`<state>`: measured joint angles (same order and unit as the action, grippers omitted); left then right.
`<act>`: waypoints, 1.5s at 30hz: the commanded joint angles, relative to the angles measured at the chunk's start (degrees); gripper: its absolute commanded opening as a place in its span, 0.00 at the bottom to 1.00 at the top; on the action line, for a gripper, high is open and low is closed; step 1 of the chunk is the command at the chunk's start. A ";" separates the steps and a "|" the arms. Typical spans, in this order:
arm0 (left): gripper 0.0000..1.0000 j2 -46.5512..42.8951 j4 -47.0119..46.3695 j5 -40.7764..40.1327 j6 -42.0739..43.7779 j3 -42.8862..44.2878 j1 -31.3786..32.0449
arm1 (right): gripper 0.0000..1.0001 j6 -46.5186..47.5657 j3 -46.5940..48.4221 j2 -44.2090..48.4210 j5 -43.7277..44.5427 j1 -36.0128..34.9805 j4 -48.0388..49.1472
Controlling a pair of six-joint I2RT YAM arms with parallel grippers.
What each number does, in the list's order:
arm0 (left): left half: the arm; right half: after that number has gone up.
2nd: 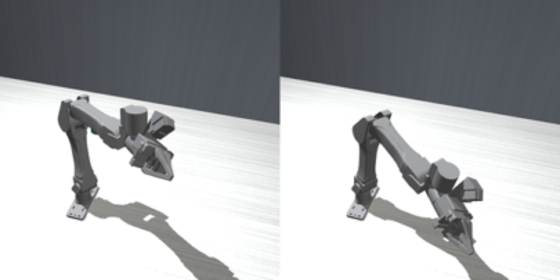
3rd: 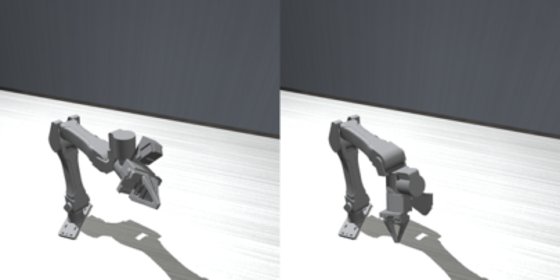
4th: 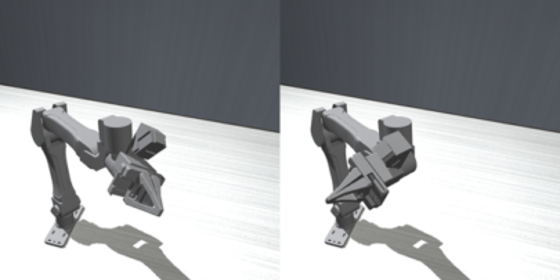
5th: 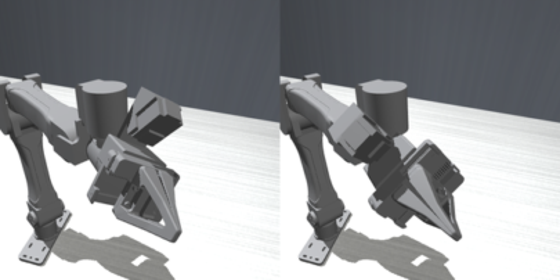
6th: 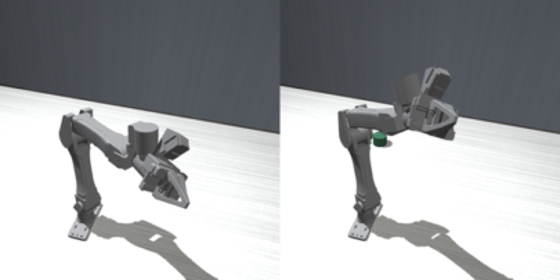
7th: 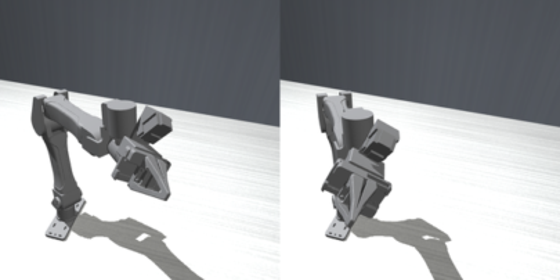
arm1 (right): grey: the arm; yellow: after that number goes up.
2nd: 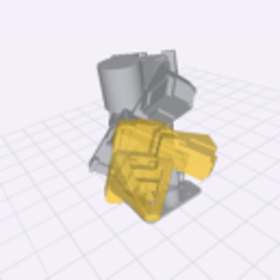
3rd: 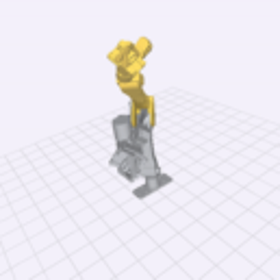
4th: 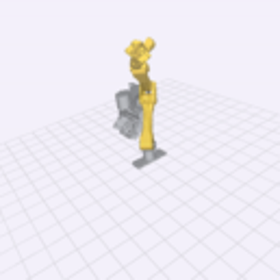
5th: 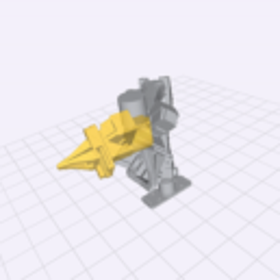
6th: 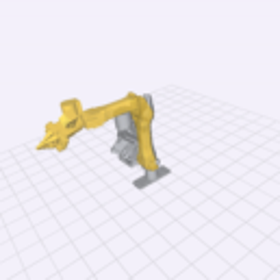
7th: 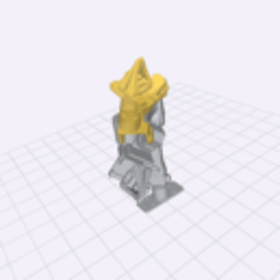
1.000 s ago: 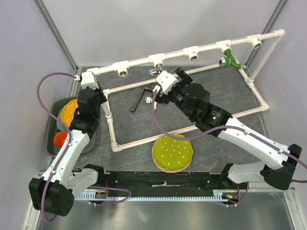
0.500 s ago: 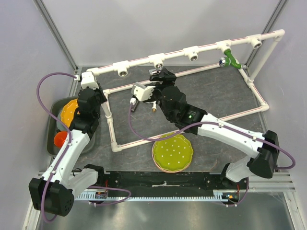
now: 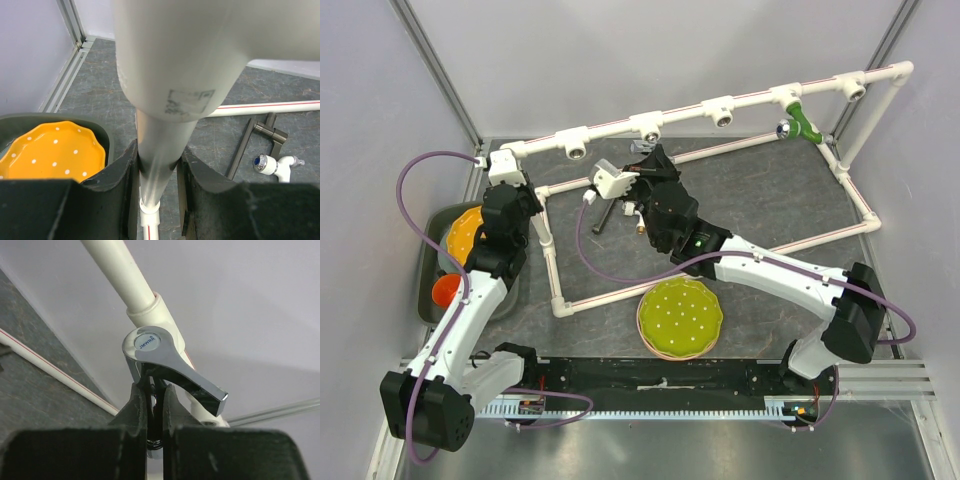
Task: Install the water faucets
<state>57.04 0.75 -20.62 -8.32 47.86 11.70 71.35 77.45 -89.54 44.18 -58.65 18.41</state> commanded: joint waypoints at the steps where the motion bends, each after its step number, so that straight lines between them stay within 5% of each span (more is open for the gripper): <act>1: 0.02 -0.79 -1.11 3.40 -7.06 1.63 0.60 | 0.00 -18.99 2.87 0.24 0.73 -0.23 1.01; 7: 0.02 -0.70 -1.11 3.22 -6.98 1.71 0.60 | 0.00 -49.33 4.73 3.58 -4.36 1.78 -1.89; 12: 0.02 -0.87 -1.11 3.13 -7.06 1.63 0.51 | 0.00 -88.87 2.01 7.00 -16.65 9.07 -2.78; 17: 0.02 -1.14 -1.11 3.13 -7.06 1.63 0.60 | 0.00 -123.13 -11.52 10.00 -23.43 15.67 14.32; 25: 0.02 -1.23 -1.11 3.22 -7.06 1.71 0.60 | 0.00 -158.15 -20.84 5.52 -24.93 16.64 37.10; 32: 0.02 -1.31 -1.11 3.22 -7.06 1.63 0.60 | 0.05 -169.96 -24.27 1.73 -22.13 16.73 50.13; 41: 0.02 -1.31 -1.11 3.39 -7.15 1.71 0.60 | 0.94 -160.32 -29.37 7.00 -23.79 17.25 49.97; 45: 0.02 -1.23 -1.11 3.57 -7.24 1.71 0.51 | 0.98 -152.78 -33.23 11.65 -25.46 18.13 46.81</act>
<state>56.95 0.82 -20.43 -8.51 47.86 11.60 -88.71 46.68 -83.24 20.73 -41.39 63.57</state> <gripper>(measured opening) 0.355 0.979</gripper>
